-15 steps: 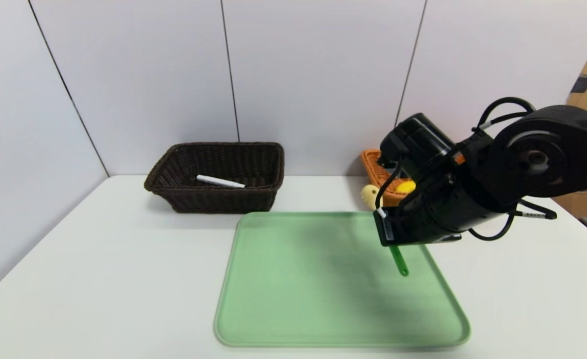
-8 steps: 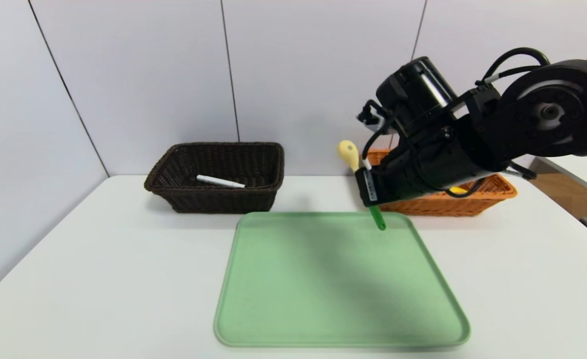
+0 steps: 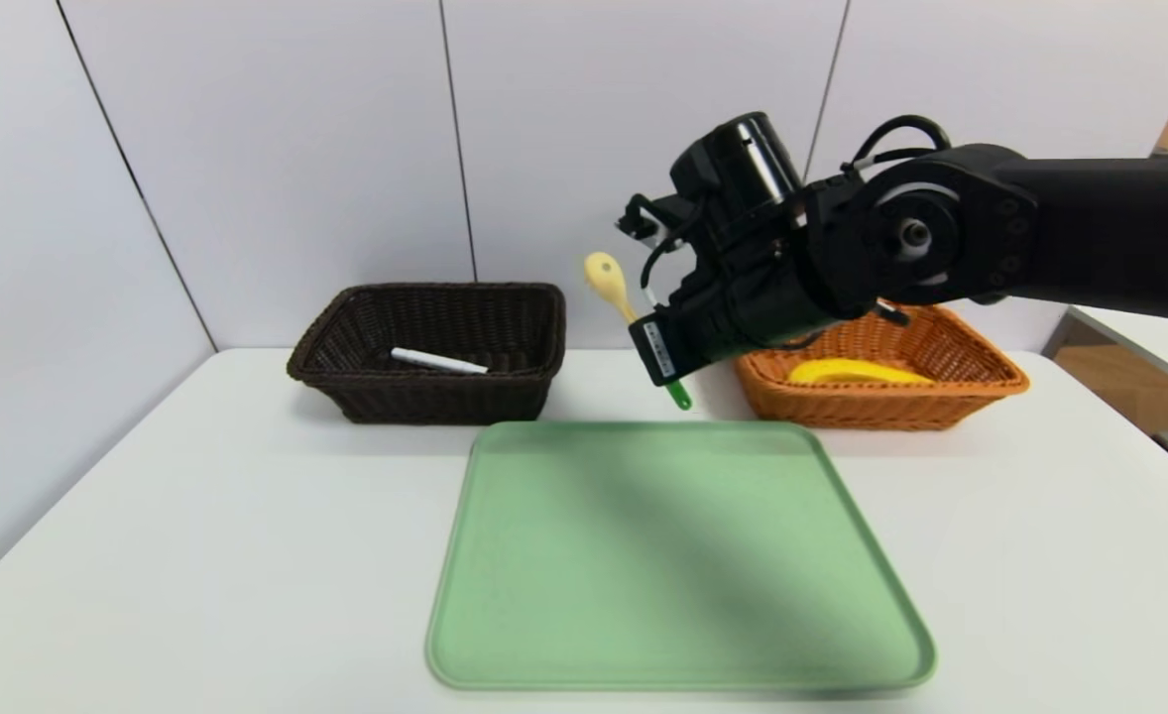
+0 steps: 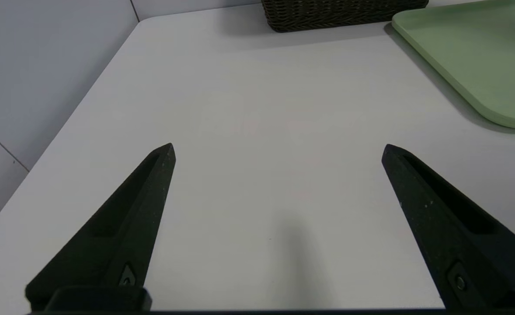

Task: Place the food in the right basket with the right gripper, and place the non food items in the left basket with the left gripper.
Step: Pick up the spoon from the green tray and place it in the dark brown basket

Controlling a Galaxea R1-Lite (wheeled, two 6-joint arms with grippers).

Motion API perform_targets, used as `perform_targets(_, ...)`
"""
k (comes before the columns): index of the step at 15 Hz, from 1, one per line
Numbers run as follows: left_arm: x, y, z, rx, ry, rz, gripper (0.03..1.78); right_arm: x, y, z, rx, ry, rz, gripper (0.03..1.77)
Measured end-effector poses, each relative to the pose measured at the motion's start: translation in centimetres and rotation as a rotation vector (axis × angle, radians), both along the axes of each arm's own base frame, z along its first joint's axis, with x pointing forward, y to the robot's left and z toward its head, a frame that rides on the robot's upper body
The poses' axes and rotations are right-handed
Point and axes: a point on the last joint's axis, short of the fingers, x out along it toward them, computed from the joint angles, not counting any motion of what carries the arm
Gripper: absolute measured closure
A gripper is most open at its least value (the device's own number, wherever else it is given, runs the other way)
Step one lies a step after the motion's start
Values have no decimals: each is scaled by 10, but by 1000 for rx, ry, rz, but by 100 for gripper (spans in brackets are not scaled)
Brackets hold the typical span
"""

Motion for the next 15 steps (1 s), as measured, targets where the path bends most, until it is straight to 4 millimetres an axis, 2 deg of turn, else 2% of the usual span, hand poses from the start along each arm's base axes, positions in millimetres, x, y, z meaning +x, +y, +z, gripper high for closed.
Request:
perform_targets(3,0,0,0,0,0,0,12,10,18,-9,-14,-59,64,165)
perform_targets(7,0,0,0,0,0,0,12,16,39,-9,34,-187,119,165)
perform_targets(15,0,0,0,0,0,0,12,22,58,-2,161,-330,174,165)
